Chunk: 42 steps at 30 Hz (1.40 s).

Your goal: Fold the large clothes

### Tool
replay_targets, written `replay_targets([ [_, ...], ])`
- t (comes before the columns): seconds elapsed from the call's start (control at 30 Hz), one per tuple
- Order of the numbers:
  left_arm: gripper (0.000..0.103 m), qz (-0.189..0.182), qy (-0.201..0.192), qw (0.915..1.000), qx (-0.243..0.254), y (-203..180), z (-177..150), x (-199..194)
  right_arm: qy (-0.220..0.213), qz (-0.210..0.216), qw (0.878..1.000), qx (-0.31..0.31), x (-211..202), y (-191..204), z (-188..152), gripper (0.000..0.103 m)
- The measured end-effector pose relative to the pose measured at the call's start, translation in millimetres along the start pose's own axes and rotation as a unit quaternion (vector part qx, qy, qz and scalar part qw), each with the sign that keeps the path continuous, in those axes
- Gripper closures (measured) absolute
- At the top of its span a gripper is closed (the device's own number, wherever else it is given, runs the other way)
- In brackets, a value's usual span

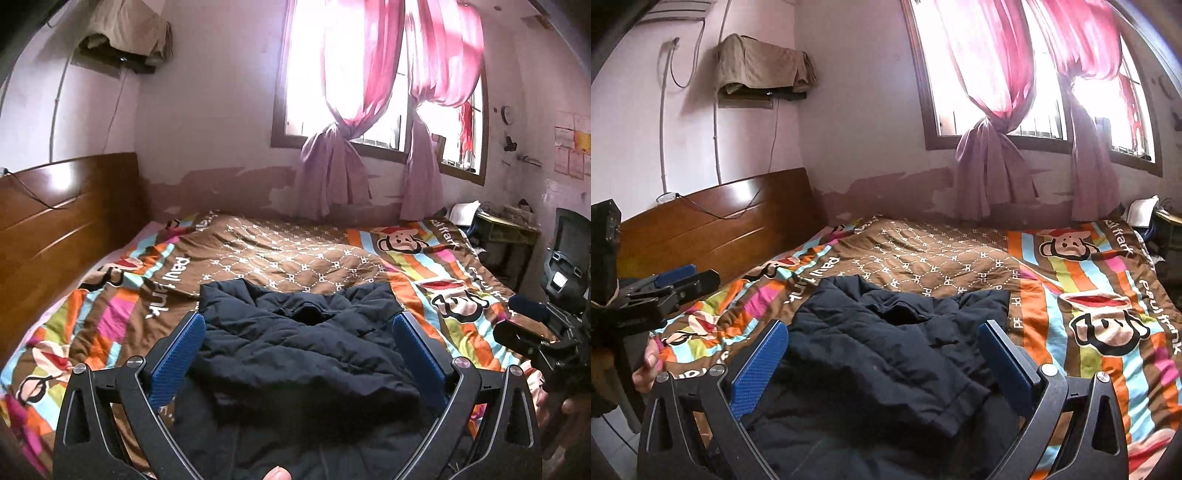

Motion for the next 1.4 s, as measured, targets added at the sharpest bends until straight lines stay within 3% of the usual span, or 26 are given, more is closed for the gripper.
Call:
replay_targets([
  [0.2,0.003,0.01,0.005,0.9998,0.014,-7.7,-18.8,-32.2,0.002,0.006,1.0,-0.002,-34.6,13.0,-16.6,0.0],
  [0.33,0.003,0.03,0.011,0.9991,0.029,-13.0,-38.5,-48.4,-0.003,-0.014,1.0,-0.011,-58.3,17.8,-25.7,0.0],
  [0.6,0.003,0.012,0.018,0.9984,0.052,-28.0,-88.5,-70.2,-0.01,-0.036,0.999,-0.027,-92.7,22.0,-56.7,0.0],
  [0.73,0.003,0.004,0.021,0.9982,0.057,-29.3,-115.7,-77.0,0.002,-0.041,0.999,-0.033,-93.9,18.2,-83.0,0.0],
  [0.9,0.003,0.022,0.029,0.9973,0.063,-25.8,-154.9,-79.9,0.003,-0.038,0.999,-0.031,-92.9,15.6,-112.3,0.0],
  [1.13,0.003,0.024,0.056,0.9972,0.044,-22.5,-204.9,-76.4,0.017,-0.039,0.999,-0.032,-81.4,12.7,-150.3,0.0],
  [1.4,0.003,0.001,0.114,0.9914,0.064,-37.1,-257.5,-69.5,0.089,-0.085,0.992,-0.023,-58.1,-15.3,-214.0,0.0],
])
Point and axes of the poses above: each gripper's, at about its wrist camera, not at the fingertips, and x roughly the way its jaws point, y to its left, z to its top, the point moved 8 cm from there along x, roughly the way its jaws point, and after that the axes turned 15 degrees about x, right-handed, at the moved point
